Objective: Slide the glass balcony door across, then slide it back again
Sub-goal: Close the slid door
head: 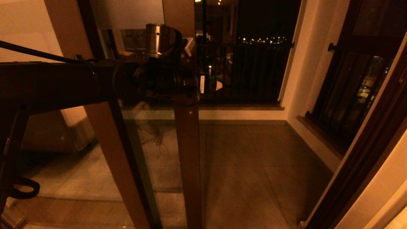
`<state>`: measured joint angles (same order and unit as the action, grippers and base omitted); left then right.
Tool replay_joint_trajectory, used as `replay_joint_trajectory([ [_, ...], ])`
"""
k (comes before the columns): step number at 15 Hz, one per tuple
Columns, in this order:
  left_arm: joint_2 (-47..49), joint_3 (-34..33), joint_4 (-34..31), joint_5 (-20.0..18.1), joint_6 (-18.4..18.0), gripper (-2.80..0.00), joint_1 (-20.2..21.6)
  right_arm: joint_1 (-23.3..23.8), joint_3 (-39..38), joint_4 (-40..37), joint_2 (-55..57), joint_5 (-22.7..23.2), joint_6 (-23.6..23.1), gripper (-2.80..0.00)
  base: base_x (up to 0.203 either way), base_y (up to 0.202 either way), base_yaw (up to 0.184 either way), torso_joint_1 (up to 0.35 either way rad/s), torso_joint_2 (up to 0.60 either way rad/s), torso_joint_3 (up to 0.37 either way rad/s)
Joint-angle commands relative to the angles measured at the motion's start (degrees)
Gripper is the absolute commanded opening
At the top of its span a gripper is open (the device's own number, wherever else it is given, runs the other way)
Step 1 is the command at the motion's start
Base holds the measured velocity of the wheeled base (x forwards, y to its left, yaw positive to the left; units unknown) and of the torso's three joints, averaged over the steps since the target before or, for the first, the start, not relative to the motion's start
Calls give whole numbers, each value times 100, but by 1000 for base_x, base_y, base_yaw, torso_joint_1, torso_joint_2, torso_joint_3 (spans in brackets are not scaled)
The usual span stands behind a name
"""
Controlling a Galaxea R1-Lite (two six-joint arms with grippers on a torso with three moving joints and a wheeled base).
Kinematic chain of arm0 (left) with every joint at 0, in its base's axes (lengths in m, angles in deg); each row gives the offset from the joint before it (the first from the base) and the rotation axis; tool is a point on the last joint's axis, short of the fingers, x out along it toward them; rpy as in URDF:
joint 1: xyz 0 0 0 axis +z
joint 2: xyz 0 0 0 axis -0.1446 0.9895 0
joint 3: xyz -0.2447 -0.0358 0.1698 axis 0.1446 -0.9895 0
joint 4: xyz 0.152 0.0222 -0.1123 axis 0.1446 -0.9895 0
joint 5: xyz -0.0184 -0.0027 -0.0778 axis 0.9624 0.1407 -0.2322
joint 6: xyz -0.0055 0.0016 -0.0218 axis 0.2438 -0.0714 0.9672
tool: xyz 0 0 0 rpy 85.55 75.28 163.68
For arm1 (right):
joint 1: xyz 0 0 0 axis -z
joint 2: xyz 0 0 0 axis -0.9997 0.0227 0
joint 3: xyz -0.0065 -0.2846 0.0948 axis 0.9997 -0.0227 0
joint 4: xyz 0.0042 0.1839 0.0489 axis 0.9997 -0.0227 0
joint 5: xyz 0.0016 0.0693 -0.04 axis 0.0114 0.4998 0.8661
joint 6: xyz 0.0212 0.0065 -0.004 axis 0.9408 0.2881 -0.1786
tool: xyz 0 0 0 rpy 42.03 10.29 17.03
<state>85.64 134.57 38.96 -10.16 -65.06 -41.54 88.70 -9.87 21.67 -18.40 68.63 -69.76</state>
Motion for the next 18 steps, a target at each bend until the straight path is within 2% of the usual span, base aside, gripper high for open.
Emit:
replay_joint_trajectory([
  [1, 101, 0, 19, -23, -2, 0, -35, 0, 1, 2, -2, 0, 2, -280, 0, 0, 0, 0, 0, 0],
  [6, 165, 8, 27, -23, 4, 0, -105, 0, -7, 2, -2, 0, 2, -280, 0, 0, 0, 0, 0, 0],
  [10, 364, 36, 384, 132, 5, 0, -228, 0, 1, 2, -2, 0, 2, -280, 0, 0, 0, 0, 0, 0],
  [18, 595, 36, 553, 201, 13, 0, -438, 0, 1, 2, -2, 0, 2, -280, 0, 0, 0, 0, 0, 0],
])
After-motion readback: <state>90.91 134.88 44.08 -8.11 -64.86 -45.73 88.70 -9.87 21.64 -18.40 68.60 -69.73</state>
